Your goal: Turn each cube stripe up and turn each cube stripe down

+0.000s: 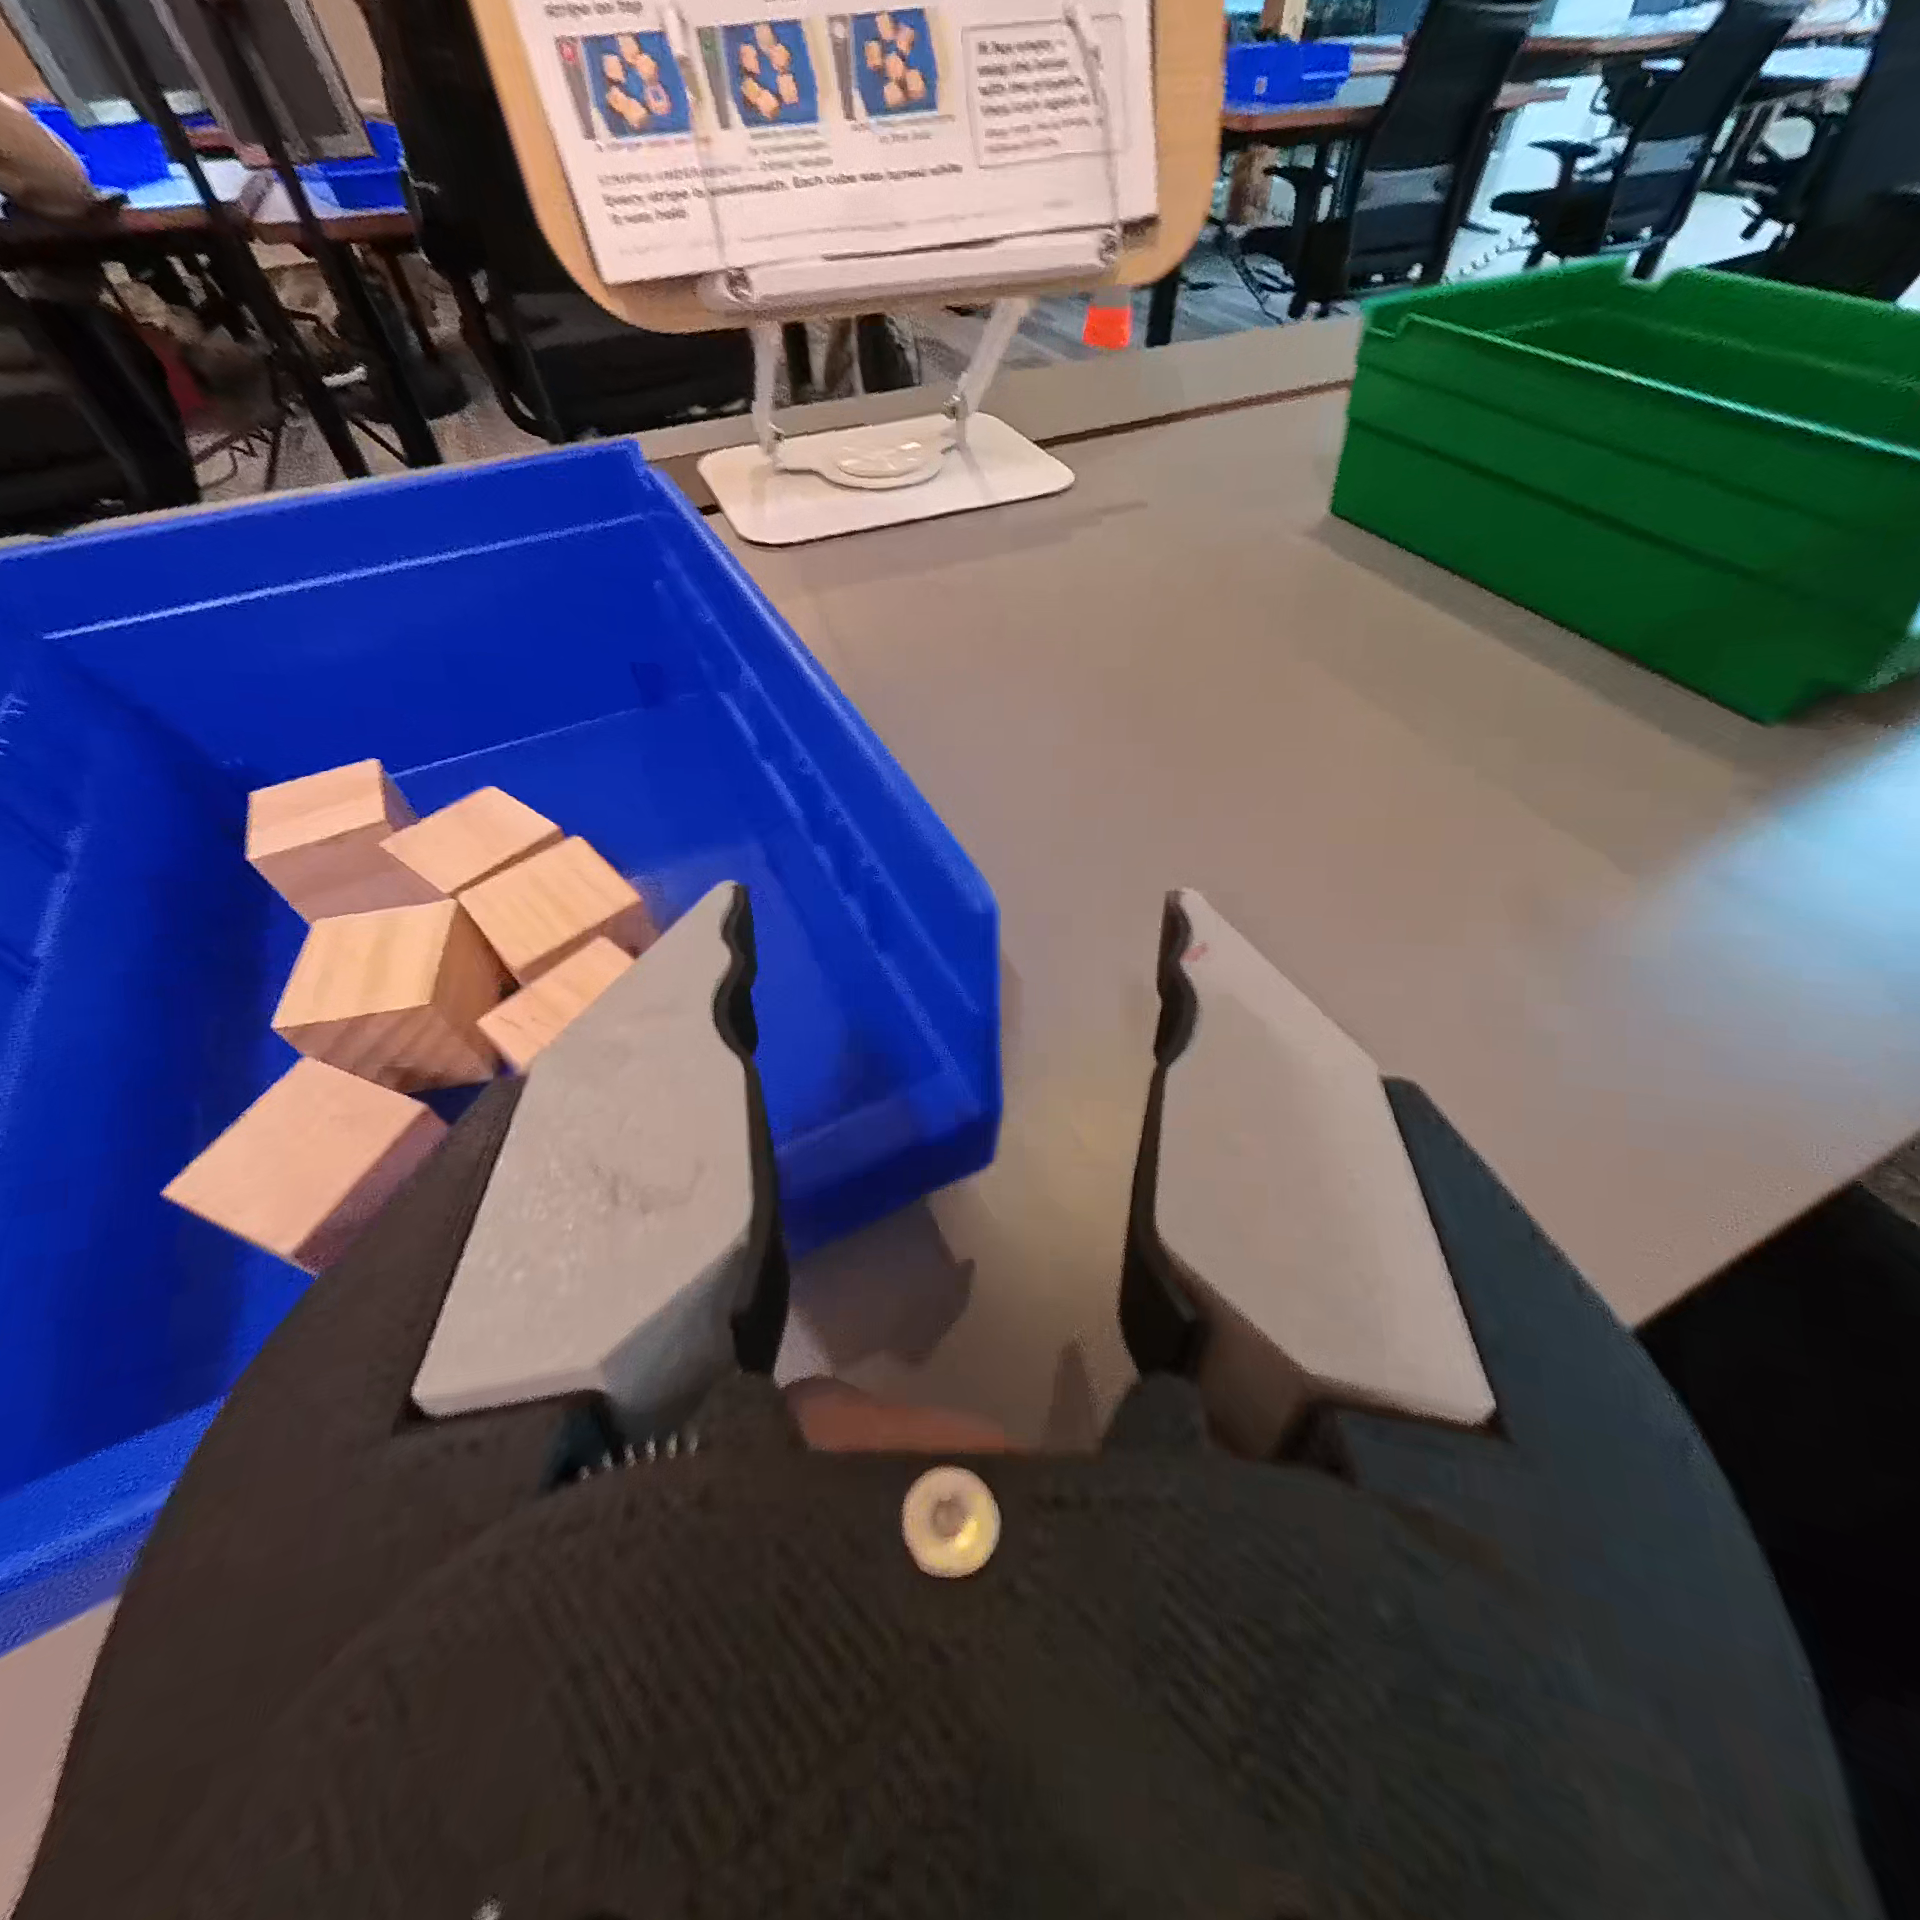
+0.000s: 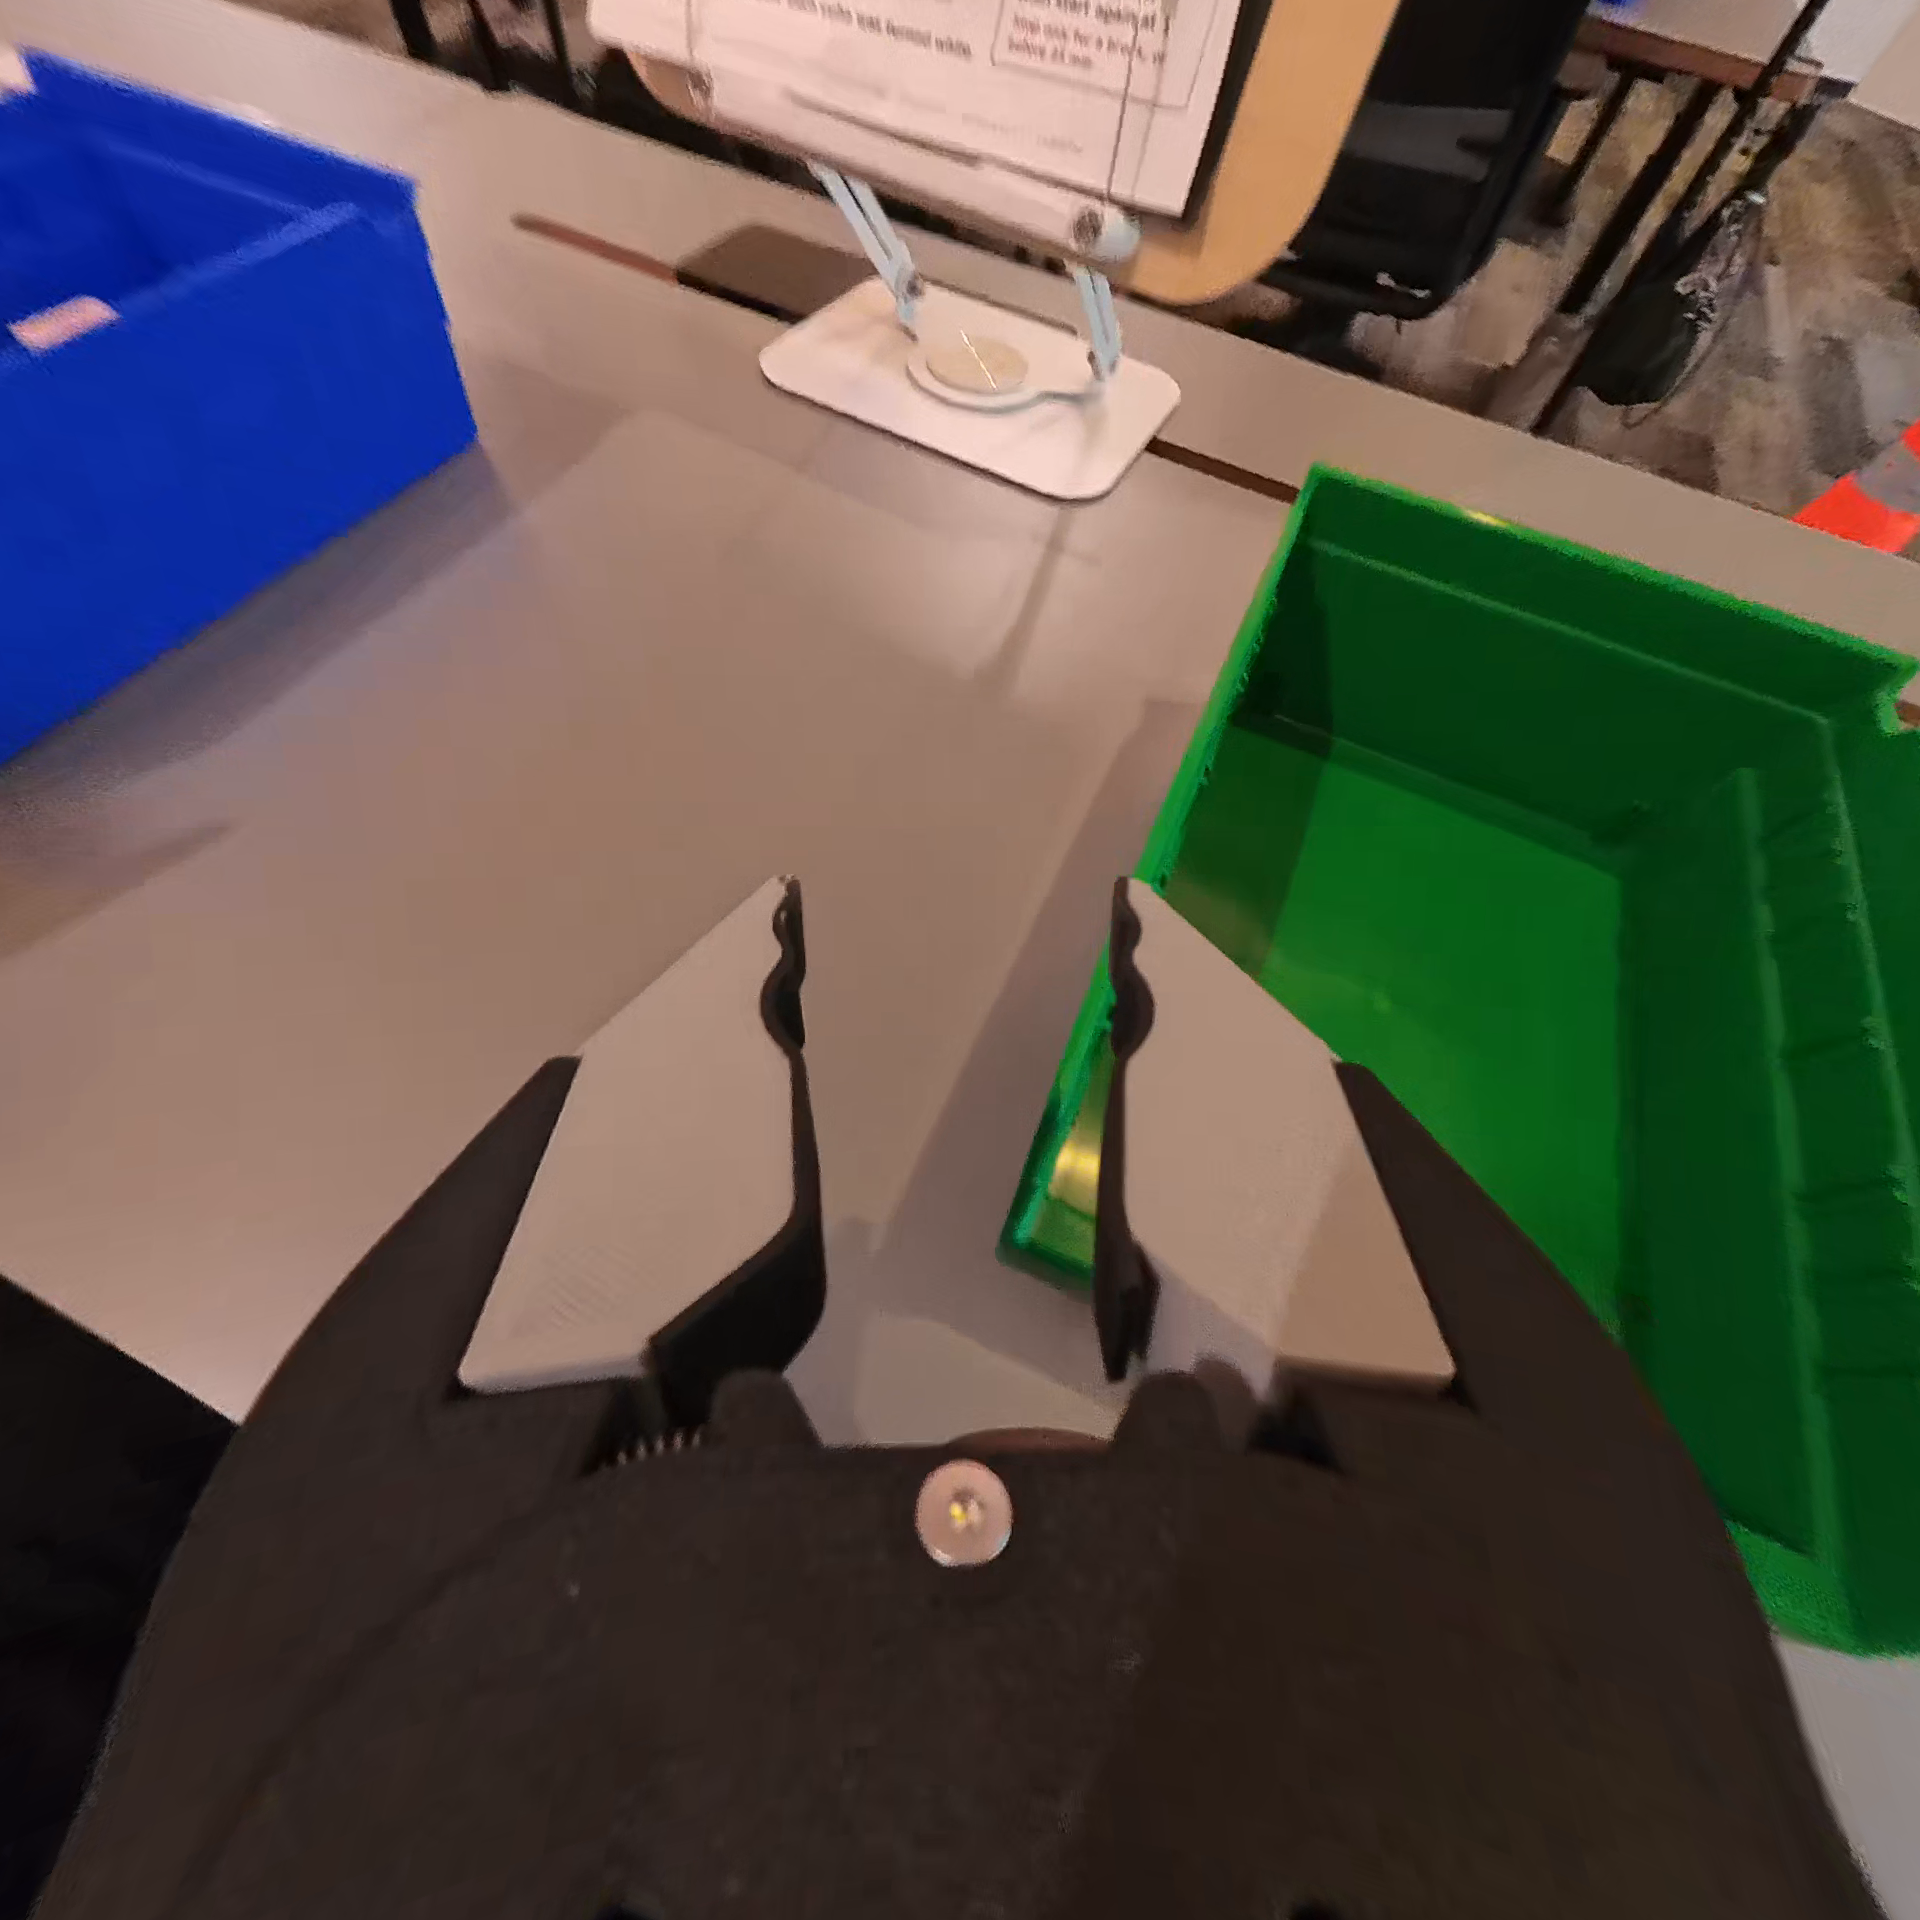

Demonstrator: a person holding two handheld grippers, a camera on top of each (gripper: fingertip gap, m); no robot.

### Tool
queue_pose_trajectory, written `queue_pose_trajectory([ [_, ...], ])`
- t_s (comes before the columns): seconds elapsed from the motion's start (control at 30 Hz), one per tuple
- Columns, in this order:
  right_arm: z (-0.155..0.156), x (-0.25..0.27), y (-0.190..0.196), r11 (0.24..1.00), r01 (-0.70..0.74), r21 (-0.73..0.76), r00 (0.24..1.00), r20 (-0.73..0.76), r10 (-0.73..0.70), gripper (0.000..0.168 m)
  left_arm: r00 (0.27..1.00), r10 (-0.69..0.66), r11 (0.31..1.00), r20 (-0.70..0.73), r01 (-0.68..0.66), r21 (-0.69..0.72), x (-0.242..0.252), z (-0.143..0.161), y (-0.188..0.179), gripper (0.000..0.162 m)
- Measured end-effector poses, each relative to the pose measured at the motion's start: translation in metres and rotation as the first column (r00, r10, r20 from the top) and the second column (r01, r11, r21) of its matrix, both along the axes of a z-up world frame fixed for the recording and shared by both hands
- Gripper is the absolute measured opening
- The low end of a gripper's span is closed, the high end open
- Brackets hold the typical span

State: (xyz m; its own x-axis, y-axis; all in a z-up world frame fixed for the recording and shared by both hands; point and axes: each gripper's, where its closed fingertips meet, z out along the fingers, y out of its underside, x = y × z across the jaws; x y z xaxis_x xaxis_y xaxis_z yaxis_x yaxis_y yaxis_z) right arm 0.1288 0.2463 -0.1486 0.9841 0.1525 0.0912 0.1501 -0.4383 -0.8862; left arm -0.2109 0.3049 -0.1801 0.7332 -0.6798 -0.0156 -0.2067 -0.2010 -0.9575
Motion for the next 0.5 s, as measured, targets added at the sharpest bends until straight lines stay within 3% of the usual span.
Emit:
queue_pose_trajectory([
  [0.2, 0.020, -0.020, 0.008, 0.999, -0.043, 0.028, 0.999, -0.005, 0.043, 0.057, 0.996, 0.013, 1.000, 0.086, -0.015, 0.027, 0.004, 0.030, 0.009, 0.078],
  [0.5, 0.027, -0.027, -0.011, 0.998, -0.038, 0.041, 0.999, -0.032, 0.039, 0.063, 0.996, -0.012, 0.999, 0.090, 0.009, 0.035, 0.007, 0.033, -0.040, 0.079],
])
